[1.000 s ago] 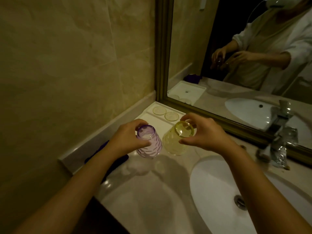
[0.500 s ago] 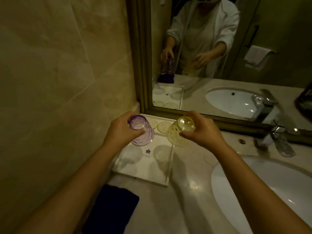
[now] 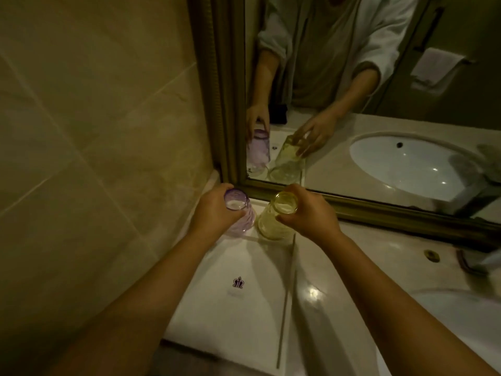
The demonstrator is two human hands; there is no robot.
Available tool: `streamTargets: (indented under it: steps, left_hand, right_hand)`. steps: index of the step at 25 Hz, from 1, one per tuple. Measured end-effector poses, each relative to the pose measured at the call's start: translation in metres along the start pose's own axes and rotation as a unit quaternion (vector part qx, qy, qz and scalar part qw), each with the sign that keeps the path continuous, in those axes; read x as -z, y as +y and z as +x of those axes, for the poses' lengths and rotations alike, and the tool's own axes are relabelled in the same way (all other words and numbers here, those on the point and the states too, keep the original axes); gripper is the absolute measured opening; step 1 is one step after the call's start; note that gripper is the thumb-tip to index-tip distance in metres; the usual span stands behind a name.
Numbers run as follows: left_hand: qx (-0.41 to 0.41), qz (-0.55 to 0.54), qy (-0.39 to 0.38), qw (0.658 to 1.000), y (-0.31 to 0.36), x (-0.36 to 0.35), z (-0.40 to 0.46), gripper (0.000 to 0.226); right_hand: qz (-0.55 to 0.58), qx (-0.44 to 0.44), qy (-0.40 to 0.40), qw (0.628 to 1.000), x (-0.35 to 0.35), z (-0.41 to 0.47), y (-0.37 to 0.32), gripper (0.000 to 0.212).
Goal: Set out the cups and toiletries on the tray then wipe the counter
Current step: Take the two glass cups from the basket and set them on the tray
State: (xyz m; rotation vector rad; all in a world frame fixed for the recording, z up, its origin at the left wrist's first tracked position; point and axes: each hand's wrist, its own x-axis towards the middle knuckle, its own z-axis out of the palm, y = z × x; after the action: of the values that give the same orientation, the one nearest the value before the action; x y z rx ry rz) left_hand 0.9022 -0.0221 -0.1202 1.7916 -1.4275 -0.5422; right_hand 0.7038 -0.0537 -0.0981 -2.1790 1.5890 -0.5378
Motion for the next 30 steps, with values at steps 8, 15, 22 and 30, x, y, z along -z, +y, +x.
streamTargets:
  steps: [8, 15, 22, 30]
  left_hand:
    - [0.029, 0.019, 0.009, 0.999, -0.02, -0.021, 0.029, 0.059]
    - [0.042, 0.027, 0.019, 0.999, -0.028, -0.029, 0.029, 0.061]
    - [0.066, -0.063, 0.052, 0.995, -0.04, -0.044, 0.011, 0.088]
    - [0.078, -0.076, 0.105, 0.988, -0.053, -0.055, -0.001, 0.059]
  right_hand:
    - [0.006, -0.005, -0.017, 1.0, -0.029, 0.025, 0.019, 0.065]
    - [-0.001, -0.016, -0.02, 1.0, -0.04, 0.03, 0.025, 0.063]
    - [0.075, -0.076, 0.02, 0.994, -0.063, 0.012, 0.037, 0.09]
    - [0.097, -0.089, 0.032, 0.991, -0.075, 0.007, 0.052, 0.076]
